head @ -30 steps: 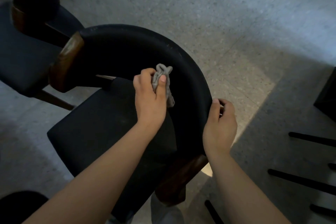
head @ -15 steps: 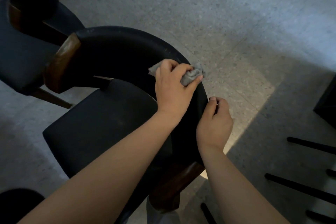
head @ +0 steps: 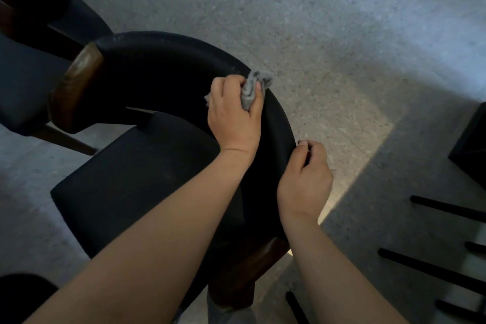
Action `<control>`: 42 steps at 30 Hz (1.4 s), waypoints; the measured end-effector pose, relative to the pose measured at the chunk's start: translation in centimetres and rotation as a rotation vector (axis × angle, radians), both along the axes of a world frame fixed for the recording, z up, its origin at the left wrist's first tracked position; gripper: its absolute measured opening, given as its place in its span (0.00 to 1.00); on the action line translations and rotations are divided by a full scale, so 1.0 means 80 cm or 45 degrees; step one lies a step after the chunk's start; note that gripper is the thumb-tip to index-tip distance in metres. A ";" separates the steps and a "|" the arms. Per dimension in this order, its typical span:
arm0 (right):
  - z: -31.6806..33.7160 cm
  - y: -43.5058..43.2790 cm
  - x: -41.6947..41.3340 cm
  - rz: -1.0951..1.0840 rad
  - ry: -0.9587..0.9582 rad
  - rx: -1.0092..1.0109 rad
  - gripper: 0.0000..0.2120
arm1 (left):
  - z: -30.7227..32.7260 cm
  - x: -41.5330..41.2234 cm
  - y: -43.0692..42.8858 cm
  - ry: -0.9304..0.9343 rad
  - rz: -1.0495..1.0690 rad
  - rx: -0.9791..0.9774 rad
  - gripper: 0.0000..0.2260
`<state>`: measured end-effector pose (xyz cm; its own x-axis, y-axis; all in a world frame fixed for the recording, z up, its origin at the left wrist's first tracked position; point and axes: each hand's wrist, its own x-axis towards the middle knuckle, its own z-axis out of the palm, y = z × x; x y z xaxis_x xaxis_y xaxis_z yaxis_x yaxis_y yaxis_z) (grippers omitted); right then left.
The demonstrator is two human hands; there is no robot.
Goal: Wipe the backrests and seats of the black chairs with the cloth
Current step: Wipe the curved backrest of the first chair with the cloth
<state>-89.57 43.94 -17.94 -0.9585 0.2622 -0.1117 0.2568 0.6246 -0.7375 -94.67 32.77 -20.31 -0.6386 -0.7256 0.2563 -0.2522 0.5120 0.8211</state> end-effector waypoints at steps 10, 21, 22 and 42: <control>-0.008 0.000 -0.001 -0.004 0.070 0.048 0.12 | -0.026 0.015 0.003 0.105 0.199 0.297 0.10; -0.006 0.000 -0.001 0.008 0.083 0.058 0.11 | -0.056 0.025 0.006 -0.033 0.180 0.319 0.16; -0.005 0.000 -0.001 0.008 0.083 0.054 0.11 | -0.064 0.028 0.005 -0.063 0.206 0.366 0.14; -0.008 -0.001 -0.002 0.013 0.102 0.097 0.11 | -0.081 0.071 -0.026 -0.450 0.132 0.755 0.13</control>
